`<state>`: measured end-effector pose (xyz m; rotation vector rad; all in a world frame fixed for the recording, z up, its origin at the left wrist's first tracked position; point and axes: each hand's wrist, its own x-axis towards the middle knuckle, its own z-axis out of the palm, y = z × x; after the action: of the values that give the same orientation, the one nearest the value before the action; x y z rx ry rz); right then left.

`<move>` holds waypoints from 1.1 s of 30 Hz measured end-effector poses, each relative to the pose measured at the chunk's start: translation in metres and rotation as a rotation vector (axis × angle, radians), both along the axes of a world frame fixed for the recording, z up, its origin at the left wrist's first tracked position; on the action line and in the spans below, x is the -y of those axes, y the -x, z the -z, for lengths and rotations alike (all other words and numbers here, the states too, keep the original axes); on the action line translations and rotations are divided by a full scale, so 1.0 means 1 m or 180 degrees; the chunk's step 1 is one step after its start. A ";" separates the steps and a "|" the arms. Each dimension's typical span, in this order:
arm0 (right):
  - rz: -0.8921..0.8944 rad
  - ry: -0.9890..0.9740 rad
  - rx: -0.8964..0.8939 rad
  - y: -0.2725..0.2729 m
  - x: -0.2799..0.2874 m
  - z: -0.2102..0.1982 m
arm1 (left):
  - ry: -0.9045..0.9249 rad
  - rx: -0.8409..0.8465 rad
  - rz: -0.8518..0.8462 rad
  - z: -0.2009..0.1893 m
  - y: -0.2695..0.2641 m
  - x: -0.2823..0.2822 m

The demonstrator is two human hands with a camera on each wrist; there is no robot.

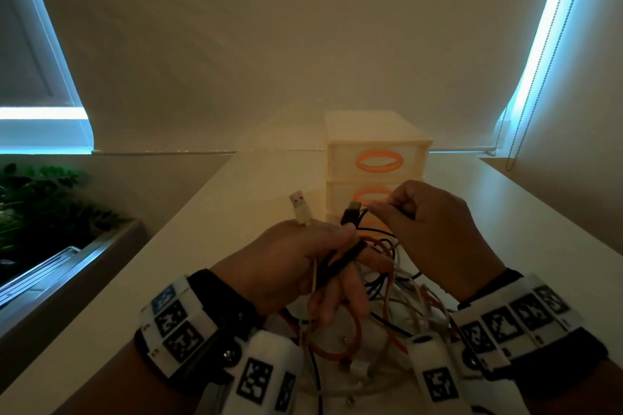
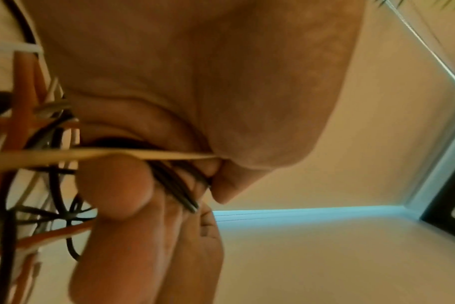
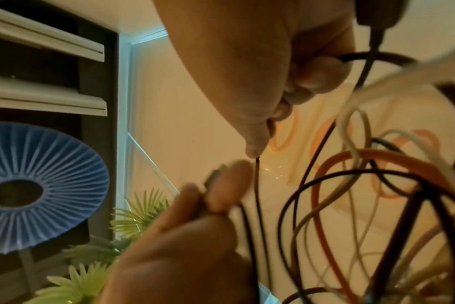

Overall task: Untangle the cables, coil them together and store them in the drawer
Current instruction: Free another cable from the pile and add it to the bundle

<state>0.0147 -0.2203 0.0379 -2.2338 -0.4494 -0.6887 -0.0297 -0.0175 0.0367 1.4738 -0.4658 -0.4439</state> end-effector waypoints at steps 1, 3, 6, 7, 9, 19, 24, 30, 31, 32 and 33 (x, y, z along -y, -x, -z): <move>-0.0077 -0.0099 -0.0035 0.003 -0.003 -0.002 | -0.0125 0.0025 -0.0156 0.001 0.000 0.002; -0.0474 -0.0341 -0.0189 0.013 -0.010 -0.010 | -0.0167 0.0045 -0.0626 0.003 -0.003 0.007; -0.1414 -0.0651 -0.0539 0.035 -0.023 -0.017 | 0.0536 -0.0170 -0.1284 0.000 -0.011 0.006; -0.1571 -0.0601 -0.0531 0.038 -0.026 -0.013 | 0.0783 -0.0238 -0.1392 -0.001 -0.013 0.004; -0.1528 -0.0337 -0.0426 0.036 -0.031 -0.003 | 0.1230 -0.0339 -0.1510 -0.003 -0.014 0.003; -0.1786 0.0320 -0.0617 0.023 -0.035 0.016 | 0.2682 -0.0778 -0.1328 -0.007 -0.018 -0.006; -0.1907 0.0321 -0.0736 0.022 -0.031 0.015 | 0.2675 -0.0759 -0.1221 -0.008 -0.019 -0.011; -0.1875 0.0020 -0.1274 0.015 -0.017 0.012 | 0.2949 -0.0732 -0.1191 -0.012 -0.023 -0.029; -0.1836 -0.0017 -0.1254 0.014 -0.015 0.012 | 0.2957 -0.0719 -0.1155 -0.013 -0.023 -0.030; -0.1801 -0.0046 -0.1215 0.015 -0.015 0.011 | 0.2969 -0.0703 -0.1056 -0.013 -0.022 -0.030; -0.1774 -0.0067 -0.1186 0.015 -0.015 0.009 | 0.2992 -0.0680 -0.0856 -0.014 -0.021 -0.031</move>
<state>-0.0007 -0.2056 0.0285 -2.0138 -0.8181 0.0133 -0.0087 0.0132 0.0509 0.5548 -0.2367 -0.1192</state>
